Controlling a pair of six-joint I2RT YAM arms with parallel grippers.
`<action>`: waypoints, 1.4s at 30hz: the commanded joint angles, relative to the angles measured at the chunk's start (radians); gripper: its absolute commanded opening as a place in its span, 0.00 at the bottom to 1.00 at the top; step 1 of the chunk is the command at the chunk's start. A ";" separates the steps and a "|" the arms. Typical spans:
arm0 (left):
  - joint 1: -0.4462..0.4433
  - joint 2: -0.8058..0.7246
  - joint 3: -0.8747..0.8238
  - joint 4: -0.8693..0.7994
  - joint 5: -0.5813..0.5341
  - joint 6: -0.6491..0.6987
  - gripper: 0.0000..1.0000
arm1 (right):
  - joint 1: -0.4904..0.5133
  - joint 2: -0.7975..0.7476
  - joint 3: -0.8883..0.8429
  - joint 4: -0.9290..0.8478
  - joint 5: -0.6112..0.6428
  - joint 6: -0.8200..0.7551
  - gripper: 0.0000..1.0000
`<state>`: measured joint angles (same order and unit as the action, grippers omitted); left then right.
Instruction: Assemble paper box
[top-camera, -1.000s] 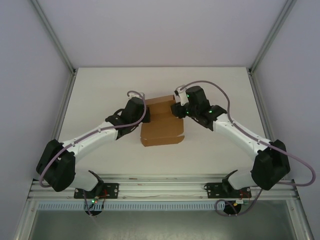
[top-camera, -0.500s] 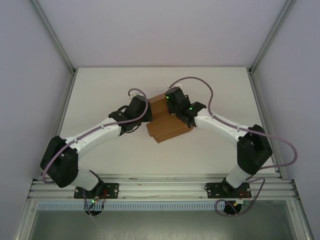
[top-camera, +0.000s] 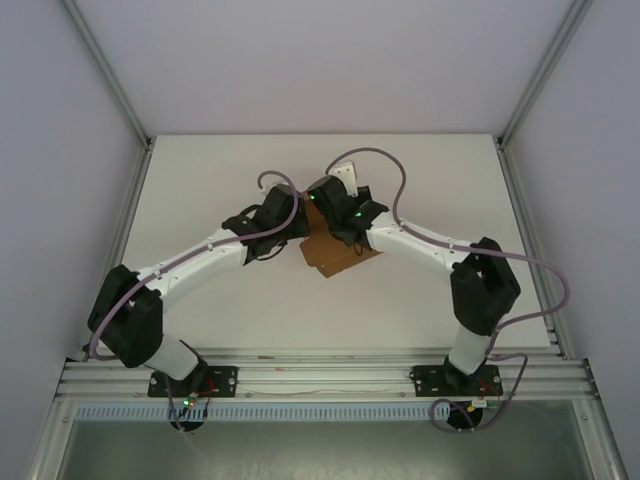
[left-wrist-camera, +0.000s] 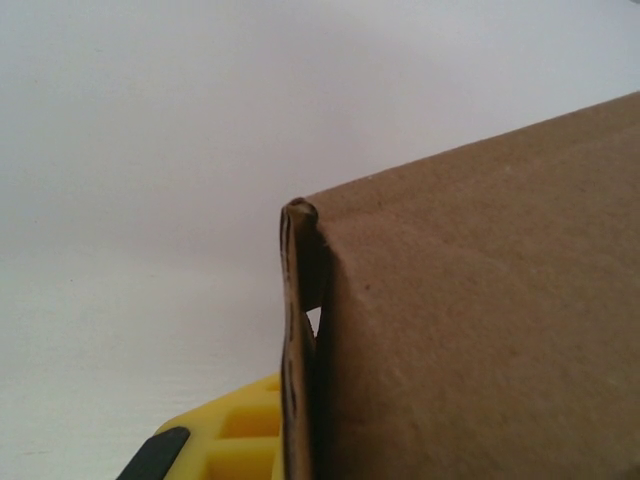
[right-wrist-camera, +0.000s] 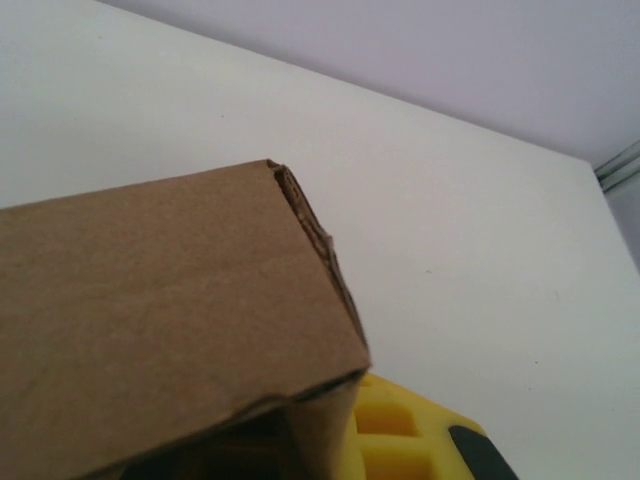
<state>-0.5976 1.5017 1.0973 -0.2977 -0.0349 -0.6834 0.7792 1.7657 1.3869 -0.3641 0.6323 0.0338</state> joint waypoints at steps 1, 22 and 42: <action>0.007 -0.032 0.035 -0.056 -0.025 -0.020 0.00 | -0.053 0.032 -0.027 -0.090 0.175 -0.003 0.00; 0.009 -0.094 -0.023 -0.057 -0.051 0.164 0.00 | -0.081 -0.581 -0.463 0.361 -0.615 0.021 1.00; -0.088 0.382 0.408 -0.704 0.137 0.922 0.00 | -0.235 -1.048 -0.646 -0.239 -0.322 0.296 1.00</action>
<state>-0.6571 1.8084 1.4265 -0.8341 0.1776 0.1326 0.5533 0.7372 0.7479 -0.4664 0.2672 0.2787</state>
